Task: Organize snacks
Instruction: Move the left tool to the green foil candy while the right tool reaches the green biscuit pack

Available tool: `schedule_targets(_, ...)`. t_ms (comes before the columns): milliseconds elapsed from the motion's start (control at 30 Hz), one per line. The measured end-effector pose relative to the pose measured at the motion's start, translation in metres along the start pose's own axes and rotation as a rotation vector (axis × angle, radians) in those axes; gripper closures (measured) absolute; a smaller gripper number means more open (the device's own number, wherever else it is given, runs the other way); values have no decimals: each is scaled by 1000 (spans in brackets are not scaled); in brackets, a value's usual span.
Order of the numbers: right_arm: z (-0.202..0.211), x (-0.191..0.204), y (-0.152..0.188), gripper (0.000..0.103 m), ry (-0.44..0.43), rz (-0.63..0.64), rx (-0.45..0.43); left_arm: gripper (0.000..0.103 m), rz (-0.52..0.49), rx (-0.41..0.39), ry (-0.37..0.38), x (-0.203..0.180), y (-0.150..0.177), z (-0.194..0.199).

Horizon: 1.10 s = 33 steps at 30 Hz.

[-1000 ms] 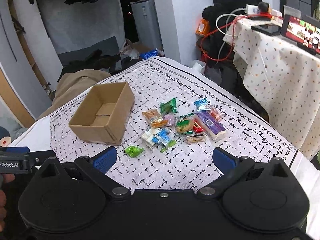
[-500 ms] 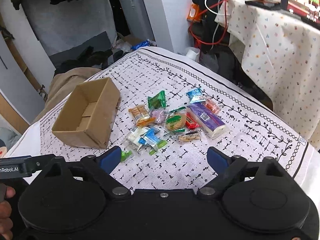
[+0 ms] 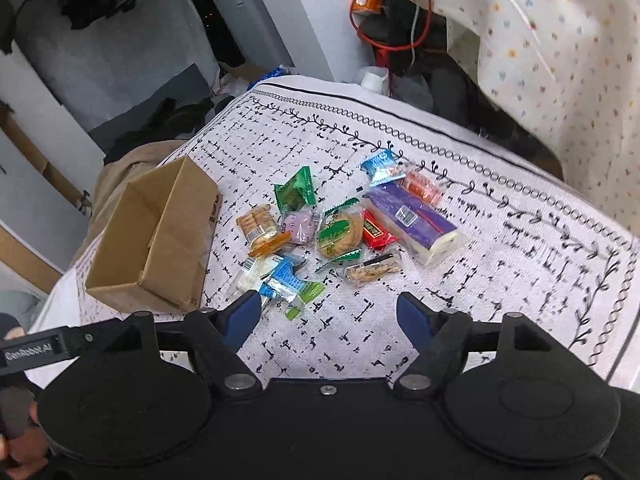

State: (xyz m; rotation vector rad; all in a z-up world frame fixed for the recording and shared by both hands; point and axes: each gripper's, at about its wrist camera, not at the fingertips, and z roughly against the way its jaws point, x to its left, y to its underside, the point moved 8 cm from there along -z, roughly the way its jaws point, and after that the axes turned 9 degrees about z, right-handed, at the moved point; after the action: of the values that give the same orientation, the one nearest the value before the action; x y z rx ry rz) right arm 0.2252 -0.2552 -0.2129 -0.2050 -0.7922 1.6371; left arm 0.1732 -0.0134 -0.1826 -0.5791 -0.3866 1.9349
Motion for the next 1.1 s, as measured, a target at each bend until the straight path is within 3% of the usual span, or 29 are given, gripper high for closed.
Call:
schedule_targets(200, -21, -7, -1, 39, -25, -46, 12, 10, 23, 23, -10, -3, -2, -25)
schedule_targets(600, -65, -18, -8, 44, -55, -86, 47, 16, 60, 76, -48, -11, -7, -78)
schedule_targets(867, -81, -22, -18, 52, -93, -114, 16, 21, 91, 133, -59, -7, 3, -111)
schedule_targets(1100, -100, -26, -24, 54, -65, -113, 31, 25, 107, 173, -38, -13, 11, -129)
